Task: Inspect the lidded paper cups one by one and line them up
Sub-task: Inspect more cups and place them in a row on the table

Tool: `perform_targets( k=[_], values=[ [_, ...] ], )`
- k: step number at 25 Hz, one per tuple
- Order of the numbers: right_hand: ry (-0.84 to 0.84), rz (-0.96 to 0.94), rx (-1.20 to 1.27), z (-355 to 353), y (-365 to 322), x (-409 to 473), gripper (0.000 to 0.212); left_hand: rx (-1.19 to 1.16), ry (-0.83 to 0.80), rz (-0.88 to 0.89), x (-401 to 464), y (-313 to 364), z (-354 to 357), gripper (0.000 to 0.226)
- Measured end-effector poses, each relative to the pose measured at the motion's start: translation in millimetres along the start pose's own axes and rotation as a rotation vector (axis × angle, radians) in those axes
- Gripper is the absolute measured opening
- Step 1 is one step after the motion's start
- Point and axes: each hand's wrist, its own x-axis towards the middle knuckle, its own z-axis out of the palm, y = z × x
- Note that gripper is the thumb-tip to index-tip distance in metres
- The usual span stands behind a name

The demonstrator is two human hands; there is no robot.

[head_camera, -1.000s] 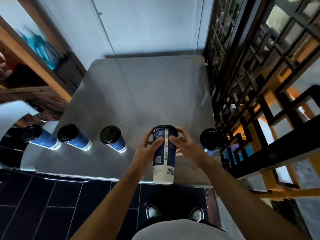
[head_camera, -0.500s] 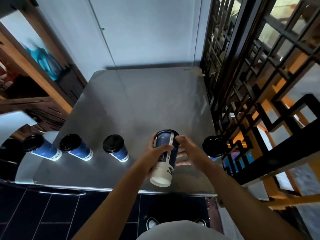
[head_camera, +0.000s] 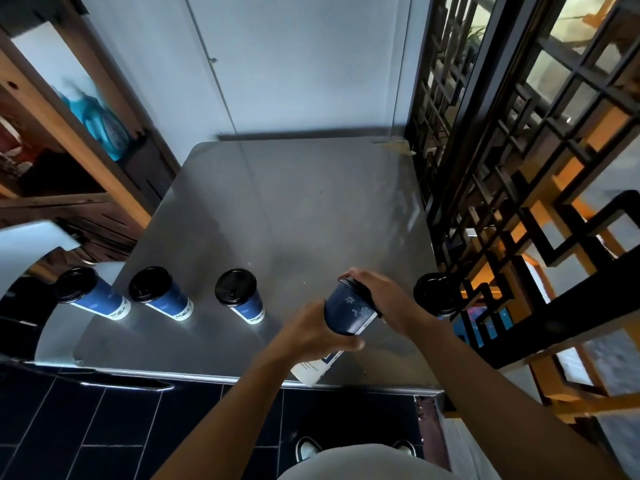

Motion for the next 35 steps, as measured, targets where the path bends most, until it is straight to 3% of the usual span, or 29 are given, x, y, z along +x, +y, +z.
perform_targets(
  k=[6, 12, 16, 21, 22, 24, 25, 27, 30, 35],
  values=[
    [0.034, -0.127, -0.155, 3.1, 9.1, -5.4, 0.039, 0.009, -0.008, 0.0, -2.2, -6.6, 6.6, 0.056],
    [0.01, -0.144, -0.058, 4.1, 9.4, -20.6, 0.038, 0.137, -0.038, 0.012, -6.8, -3.0, -0.9, 0.054],
    [-0.007, -0.143, -0.026, 3.7, -0.1, -20.0, 0.037, 0.089, 0.026, 0.009, -6.1, -1.9, 7.4, 0.058],
    [0.038, -0.062, 0.036, 2.3, -16.2, -11.8, 0.035, -0.194, 0.045, 0.005, -3.7, 5.0, 12.8, 0.064],
    [0.083, -0.052, 0.143, 2.6, -16.7, -10.1, 0.034, -0.326, 0.044, 0.006, -3.2, 7.2, 10.8, 0.066],
    [0.142, -0.029, 0.416, 4.6, -15.9, -9.2, 0.033, -0.839, -0.006, -0.077, -0.1, 12.7, 5.5, 0.061],
    [0.137, -0.024, 0.487, 7.1, -14.1, -9.4, 0.031, -1.093, -0.049, -0.128, 3.1, 14.5, 2.1, 0.06],
    [0.092, -0.014, 0.485, 15.7, -7.1, -10.3, 0.026, -1.352, -0.135, -0.193, 11.5, 15.6, -4.4, 0.065],
    [0.111, -0.037, 0.463, 26.4, -3.2, -9.1, 0.02, -1.518, -0.137, -0.228, 20.4, 20.4, -6.8, 0.061],
    [0.208, -0.018, 0.497, 34.6, -8.6, -4.2, 0.047, -1.47, -0.058, -0.281, 23.2, 27.7, -7.3, 0.05]
  ],
)
